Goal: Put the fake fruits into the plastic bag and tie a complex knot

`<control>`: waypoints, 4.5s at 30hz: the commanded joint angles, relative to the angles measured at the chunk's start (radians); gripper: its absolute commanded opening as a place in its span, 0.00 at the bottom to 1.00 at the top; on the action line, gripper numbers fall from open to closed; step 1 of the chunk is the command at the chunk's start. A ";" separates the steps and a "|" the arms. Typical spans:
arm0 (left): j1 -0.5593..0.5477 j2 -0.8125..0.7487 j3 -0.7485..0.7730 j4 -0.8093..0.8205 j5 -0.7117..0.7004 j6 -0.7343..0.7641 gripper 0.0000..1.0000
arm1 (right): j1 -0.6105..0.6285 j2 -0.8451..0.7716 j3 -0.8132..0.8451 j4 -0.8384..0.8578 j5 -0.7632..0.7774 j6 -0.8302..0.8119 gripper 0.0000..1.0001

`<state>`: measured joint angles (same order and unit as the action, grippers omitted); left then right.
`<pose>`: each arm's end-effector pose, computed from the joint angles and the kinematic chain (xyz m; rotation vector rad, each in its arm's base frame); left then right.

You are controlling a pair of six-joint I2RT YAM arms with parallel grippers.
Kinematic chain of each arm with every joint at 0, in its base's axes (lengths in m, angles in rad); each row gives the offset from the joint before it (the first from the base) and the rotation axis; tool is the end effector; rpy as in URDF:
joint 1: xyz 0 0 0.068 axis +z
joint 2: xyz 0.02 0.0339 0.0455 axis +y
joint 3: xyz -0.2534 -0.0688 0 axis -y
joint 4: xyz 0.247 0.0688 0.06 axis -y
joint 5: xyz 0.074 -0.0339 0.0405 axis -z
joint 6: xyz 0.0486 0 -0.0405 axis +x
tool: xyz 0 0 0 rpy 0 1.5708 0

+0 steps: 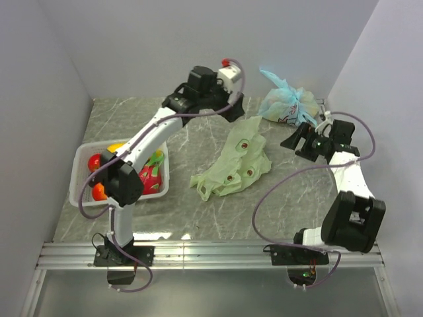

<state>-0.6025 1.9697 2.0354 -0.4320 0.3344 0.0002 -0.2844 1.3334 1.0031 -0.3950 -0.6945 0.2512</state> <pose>0.3806 -0.2811 0.3801 0.8035 1.8146 -0.7197 0.2936 -0.0534 0.2626 0.2344 2.1948 0.7721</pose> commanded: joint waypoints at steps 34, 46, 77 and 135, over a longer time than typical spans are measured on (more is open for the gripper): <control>0.194 -0.210 -0.326 0.527 0.762 -0.339 0.00 | -0.025 -0.146 -0.053 -0.039 -0.543 -0.449 0.97; 0.195 -0.290 -0.425 0.696 0.749 -0.479 0.00 | 0.212 -0.415 -0.129 0.284 -0.216 -0.210 0.99; 0.340 -0.437 -0.446 0.436 0.729 -0.370 0.00 | 0.194 -0.405 0.032 -0.410 -0.247 -0.849 0.00; 0.386 -0.028 -0.636 0.364 0.293 -0.568 0.98 | 0.597 0.274 0.118 0.364 0.274 0.244 1.00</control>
<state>-0.2066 1.9011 1.4063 -0.1486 0.5972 -0.5011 0.2829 1.5547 1.1217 -0.1974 -0.4847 0.4198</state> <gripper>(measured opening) 0.984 0.994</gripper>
